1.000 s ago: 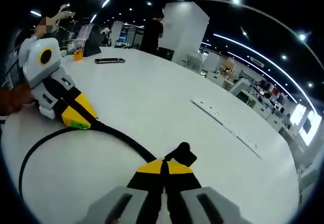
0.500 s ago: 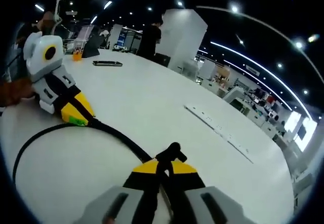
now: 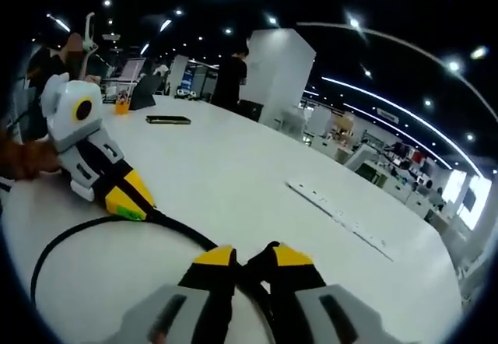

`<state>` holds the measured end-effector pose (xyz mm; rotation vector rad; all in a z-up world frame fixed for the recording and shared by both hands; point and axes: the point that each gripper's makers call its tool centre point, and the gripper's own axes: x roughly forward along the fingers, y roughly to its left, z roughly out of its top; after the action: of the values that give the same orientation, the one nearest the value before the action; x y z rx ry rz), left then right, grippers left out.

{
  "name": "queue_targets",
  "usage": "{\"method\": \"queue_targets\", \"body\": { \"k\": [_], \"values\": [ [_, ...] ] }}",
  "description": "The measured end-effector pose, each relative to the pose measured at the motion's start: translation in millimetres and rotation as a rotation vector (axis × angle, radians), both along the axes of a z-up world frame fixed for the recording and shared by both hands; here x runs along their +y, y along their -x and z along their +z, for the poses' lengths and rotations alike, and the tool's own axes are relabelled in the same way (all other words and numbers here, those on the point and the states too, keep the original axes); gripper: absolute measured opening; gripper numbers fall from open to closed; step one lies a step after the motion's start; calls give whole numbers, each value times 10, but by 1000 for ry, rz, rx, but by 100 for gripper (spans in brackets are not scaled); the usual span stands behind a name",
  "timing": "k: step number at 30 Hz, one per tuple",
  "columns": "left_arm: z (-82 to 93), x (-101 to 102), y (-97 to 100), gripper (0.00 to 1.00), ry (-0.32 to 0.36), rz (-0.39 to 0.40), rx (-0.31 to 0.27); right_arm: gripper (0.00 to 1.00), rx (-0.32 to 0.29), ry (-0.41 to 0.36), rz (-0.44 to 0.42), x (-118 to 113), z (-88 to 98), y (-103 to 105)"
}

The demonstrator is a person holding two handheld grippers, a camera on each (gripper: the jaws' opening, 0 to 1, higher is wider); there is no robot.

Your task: Find the charging cable on the desk, coil it up and secure with Velcro.

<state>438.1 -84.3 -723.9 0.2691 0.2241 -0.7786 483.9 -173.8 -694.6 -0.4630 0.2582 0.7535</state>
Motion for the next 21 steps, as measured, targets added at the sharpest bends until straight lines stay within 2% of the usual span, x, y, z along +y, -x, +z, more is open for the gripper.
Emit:
{"method": "queue_targets", "body": {
  "k": [7,17,21],
  "values": [
    [0,5,6,6,0,0,-1,25,-18,-60,11,51,129,30],
    [-1,9,10,6,1,1,0,27,-39,-94,19,75,242,45],
    [-1,10,15,6,1,1,0,28,-44,-130,22,77,309,64]
  ]
}}
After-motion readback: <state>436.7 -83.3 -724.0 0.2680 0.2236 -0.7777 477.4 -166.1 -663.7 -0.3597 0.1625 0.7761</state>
